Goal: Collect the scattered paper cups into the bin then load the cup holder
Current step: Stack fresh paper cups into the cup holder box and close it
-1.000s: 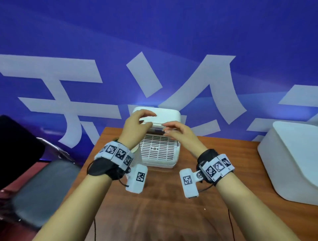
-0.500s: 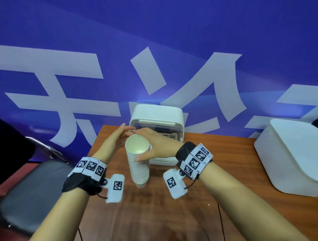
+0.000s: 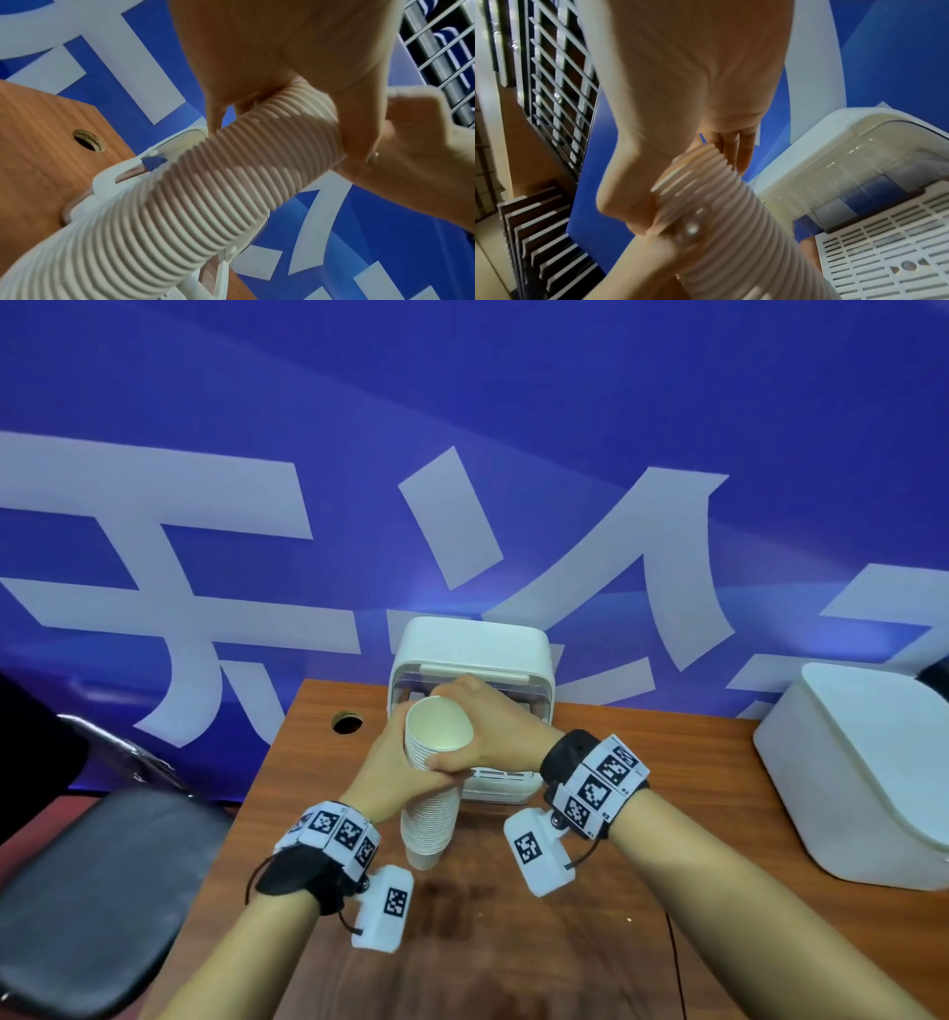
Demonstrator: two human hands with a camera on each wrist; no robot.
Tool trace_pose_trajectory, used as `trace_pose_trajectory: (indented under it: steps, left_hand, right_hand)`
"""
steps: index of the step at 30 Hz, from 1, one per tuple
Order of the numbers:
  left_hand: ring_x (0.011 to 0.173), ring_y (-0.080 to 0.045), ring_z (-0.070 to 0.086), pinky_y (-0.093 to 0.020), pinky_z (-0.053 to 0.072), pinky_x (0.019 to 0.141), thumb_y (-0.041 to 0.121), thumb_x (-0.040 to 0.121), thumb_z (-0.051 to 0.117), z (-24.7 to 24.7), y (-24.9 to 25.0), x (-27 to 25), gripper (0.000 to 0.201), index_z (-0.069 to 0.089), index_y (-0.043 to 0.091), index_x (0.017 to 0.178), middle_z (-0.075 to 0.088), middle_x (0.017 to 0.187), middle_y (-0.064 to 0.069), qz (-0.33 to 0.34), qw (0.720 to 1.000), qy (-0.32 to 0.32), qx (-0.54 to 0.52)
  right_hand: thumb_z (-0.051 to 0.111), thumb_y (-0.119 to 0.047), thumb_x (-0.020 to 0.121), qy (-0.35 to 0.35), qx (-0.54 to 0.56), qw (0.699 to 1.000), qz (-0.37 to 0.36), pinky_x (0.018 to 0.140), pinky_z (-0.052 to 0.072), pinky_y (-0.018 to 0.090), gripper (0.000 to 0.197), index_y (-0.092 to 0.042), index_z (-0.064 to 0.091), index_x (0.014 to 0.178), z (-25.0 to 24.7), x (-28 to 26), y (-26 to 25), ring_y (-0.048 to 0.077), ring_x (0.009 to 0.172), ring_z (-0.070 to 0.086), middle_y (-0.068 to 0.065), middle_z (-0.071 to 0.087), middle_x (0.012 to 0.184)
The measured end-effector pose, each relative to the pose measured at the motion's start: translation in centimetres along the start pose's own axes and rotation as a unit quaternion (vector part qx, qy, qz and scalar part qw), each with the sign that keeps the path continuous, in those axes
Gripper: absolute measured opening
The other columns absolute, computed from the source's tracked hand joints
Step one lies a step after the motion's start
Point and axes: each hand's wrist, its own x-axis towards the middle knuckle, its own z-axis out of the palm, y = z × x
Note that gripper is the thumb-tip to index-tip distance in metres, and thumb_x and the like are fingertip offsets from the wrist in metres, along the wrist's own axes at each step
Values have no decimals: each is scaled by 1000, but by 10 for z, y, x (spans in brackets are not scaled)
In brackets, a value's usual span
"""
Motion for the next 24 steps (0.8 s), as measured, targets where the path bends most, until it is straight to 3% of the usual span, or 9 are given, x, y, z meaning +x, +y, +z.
trace_pose_trajectory:
  steps: [3, 7, 11, 15, 18, 21, 23, 24]
  left_hand:
    - [109, -13, 59, -34, 50, 90, 41, 45, 79, 5, -10, 3, 85, 46, 25, 122, 60, 117, 3, -7, 999, 33, 11]
    - [108, -18, 63, -46, 53, 89, 32, 53, 85, 4, -29, 12, 82, 48, 17, 125, 64, 115, -1, 1, 998, 22, 50]
    - [107, -13, 61, -36, 52, 91, 36, 50, 79, 7, -23, 11, 83, 45, 14, 122, 62, 114, -1, 5, 998, 49, 42]
    - [108, -16, 62, -44, 52, 91, 31, 53, 83, 7, -22, 16, 80, 47, 17, 123, 62, 116, -3, 14, 998, 48, 30]
    - [106, -16, 63, -45, 53, 89, 27, 60, 82, 7, -22, 20, 74, 47, 15, 123, 64, 113, -1, 13, 999, 49, 18]
    - [102, -9, 63, -31, 53, 85, 36, 57, 79, 8, -19, 17, 71, 45, 26, 118, 64, 111, 4, 23, 998, 61, 1]
    - [98, -4, 63, -22, 51, 80, 43, 53, 79, 8, -18, 15, 68, 43, 35, 111, 63, 109, 6, 19, 997, 68, -7]
    - [95, 0, 62, -17, 50, 78, 44, 53, 78, 7, -18, 15, 69, 44, 34, 112, 62, 108, 6, 21, 997, 77, -11]
  right_hand:
    - [79, -40, 67, 1, -43, 999, -6, 68, 39, 29, 38, -25, 51, 88, 2, 4, 0, 14, 85, 49, -3, 56, 92]
    - [74, -52, 63, 12, -119, 993, -11, 65, 46, 33, 40, -29, 49, 83, 3, 7, -2, 14, 77, 53, -6, 57, 86]
    - [73, -53, 63, 14, -148, 989, -5, 63, 44, 33, 38, -25, 55, 83, -1, 11, -4, 16, 74, 56, -5, 61, 84]
    - [76, -47, 66, 22, -126, 992, 1, 76, 47, 35, 51, -20, 61, 106, -6, 6, -4, 18, 91, 59, 0, 63, 102]
    - [79, -37, 71, 52, -30, 998, 12, 94, 43, 31, 70, -19, 50, 132, -11, 1, -2, 16, 112, 52, 0, 53, 125]
    - [80, -33, 74, 54, 8, 998, 11, 102, 35, 24, 79, -17, 41, 142, -18, -1, 0, 13, 122, 45, 0, 48, 135]
    - [80, -34, 75, 92, 48, 994, 16, 105, 32, 22, 82, -16, 40, 144, -26, -2, 6, 11, 126, 43, -2, 47, 139]
    - [79, -35, 75, 125, 79, 989, 24, 106, 32, 21, 81, -16, 41, 144, -31, -3, 11, 9, 126, 43, -3, 47, 139]
